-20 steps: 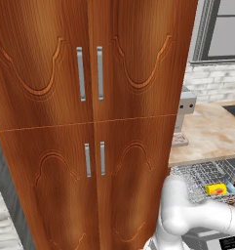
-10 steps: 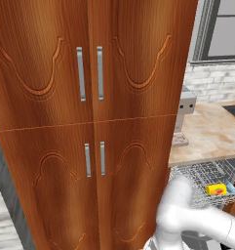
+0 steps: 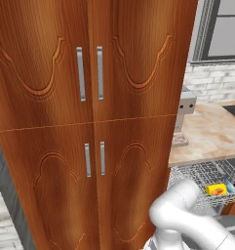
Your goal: Pick up the cup and bowl from the counter, place them in the dishwasher, and close the dishwasher door.
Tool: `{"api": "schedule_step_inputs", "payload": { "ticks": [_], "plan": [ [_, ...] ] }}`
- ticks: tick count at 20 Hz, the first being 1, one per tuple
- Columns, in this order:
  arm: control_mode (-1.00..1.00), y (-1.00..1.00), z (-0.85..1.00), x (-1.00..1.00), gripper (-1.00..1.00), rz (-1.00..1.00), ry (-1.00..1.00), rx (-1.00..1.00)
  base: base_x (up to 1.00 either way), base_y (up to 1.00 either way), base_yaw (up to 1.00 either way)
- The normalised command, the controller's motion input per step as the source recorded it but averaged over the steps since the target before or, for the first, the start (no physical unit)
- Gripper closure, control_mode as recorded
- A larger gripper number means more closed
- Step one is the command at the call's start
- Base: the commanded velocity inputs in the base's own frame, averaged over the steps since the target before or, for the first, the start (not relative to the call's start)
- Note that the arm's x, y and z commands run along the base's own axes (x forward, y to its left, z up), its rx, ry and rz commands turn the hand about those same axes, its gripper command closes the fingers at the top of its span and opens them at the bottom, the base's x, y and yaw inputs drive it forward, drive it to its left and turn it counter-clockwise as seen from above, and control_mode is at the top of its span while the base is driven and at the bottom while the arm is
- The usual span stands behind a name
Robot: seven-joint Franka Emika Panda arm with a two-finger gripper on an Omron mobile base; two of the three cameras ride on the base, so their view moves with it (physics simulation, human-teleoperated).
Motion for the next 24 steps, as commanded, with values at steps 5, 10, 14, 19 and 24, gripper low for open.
{"api": "schedule_step_inputs", "payload": {
  "ticks": [5, 10, 14, 19, 24],
  "plan": [
    [-1.0, 0.06, 0.0, -0.5, -1.0, -0.01, -0.19, 0.0, 0.0, 0.0, 0.0],
    [-1.0, 0.0, 0.0, -0.5, -1.0, 0.0, -0.19, 0.0, 0.0, 0.0, 0.0],
    [-1.0, 0.0, 0.0, -0.65, -1.0, 0.0, -0.21, 0.0, 0.0, 0.0, 0.0],
    [-1.0, 0.0, 0.0, -0.81, -1.0, 0.0, -0.19, -0.07, 0.0, 0.0, 0.0],
    [-1.0, 0.0, 0.25, -1.0, -1.0, 0.0, -0.24, -0.17, 0.0, 0.0, 0.0]
  ]
}}
